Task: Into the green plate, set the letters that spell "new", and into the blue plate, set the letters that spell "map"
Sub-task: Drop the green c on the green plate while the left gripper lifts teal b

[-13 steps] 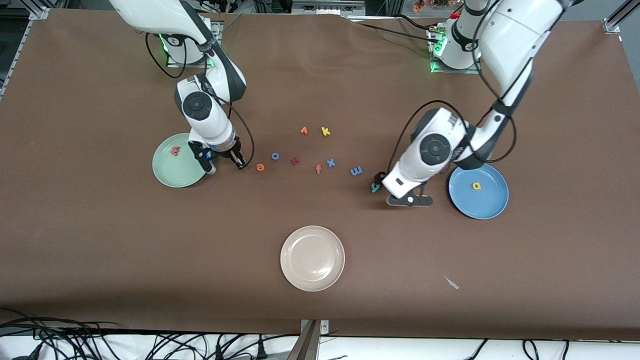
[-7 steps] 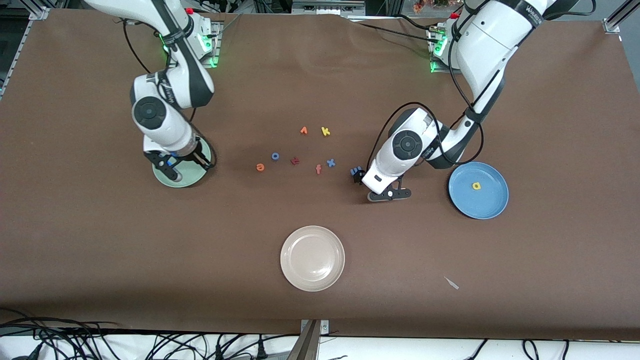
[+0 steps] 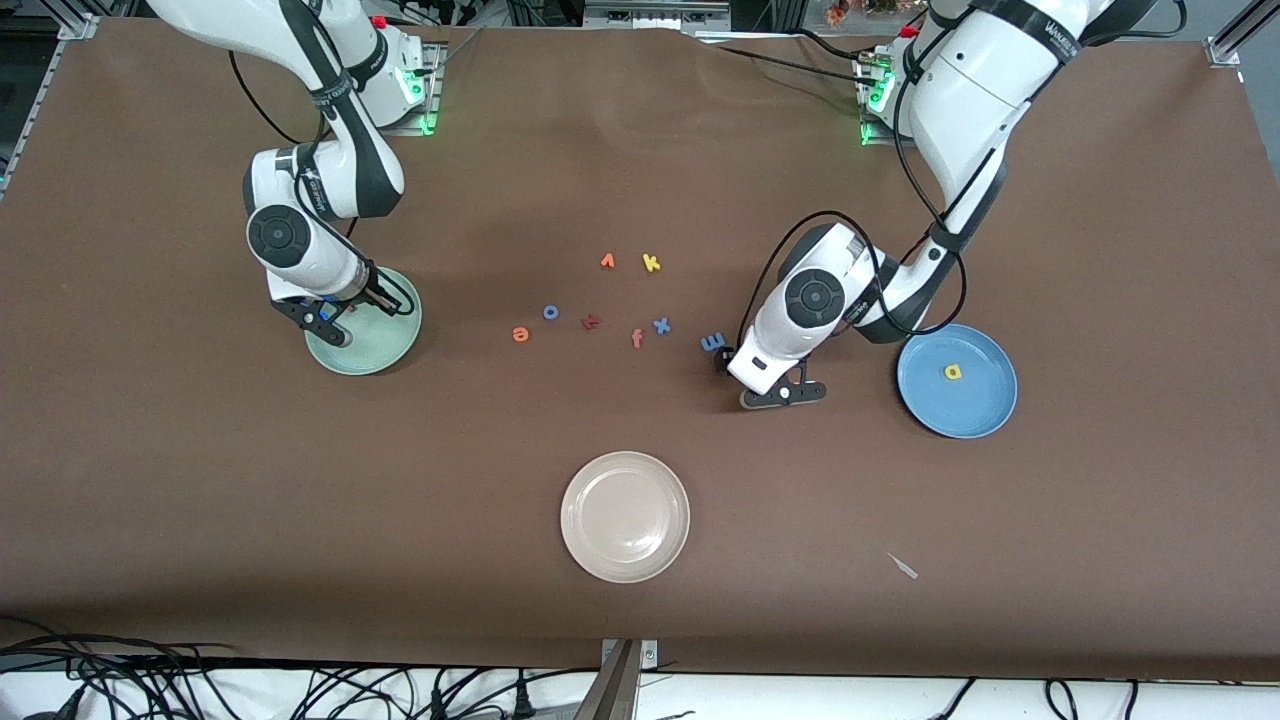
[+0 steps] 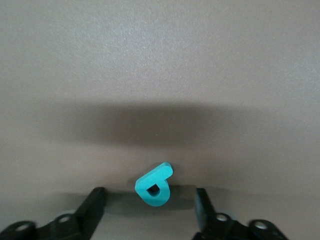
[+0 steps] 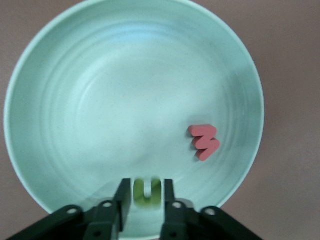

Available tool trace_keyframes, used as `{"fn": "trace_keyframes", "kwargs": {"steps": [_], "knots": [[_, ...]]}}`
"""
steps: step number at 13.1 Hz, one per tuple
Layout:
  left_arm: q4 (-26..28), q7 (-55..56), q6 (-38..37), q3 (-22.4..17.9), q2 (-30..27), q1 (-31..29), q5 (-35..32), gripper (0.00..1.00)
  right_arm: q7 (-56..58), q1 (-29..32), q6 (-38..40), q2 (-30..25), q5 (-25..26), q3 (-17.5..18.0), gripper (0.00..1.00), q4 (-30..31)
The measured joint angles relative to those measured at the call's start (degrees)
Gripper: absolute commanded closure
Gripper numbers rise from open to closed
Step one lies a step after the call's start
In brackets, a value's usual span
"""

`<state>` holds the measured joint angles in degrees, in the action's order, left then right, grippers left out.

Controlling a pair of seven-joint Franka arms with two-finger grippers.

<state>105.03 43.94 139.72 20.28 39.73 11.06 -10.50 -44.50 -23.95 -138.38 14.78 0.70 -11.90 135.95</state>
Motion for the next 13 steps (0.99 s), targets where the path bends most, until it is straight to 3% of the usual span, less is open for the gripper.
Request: {"fn": "trace_keyframes", "kwargs": {"steps": [4,6,10,13], "knots": [[-0.55,0.01,-1.04,-0.5,-0.08,0.63,-0.08,0.56,0.06,-0.13,0.09,-0.62,-0.84,0.74,0.0,-1.62],[-0.89,0.06,-1.26,-0.82,-0.11,1.2,-0.08,0.65,-0.26,-0.22,2.69,-0.94,-3.98,3.55,0.0,-5.78],[-1.13,0.09,-1.42,-0.9,-0.15,1.54,-0.84,0.77,-7.58,-1.19,6.55,1.42,-5.52,8.76,0.01,-15.09],[-1.21,0.09,-1.65,-0.96,-0.28,1.6,-0.85,0.82,-19.57,-3.8,0.75,6.46,-5.6,10.49,0.01,-17.68]]}}
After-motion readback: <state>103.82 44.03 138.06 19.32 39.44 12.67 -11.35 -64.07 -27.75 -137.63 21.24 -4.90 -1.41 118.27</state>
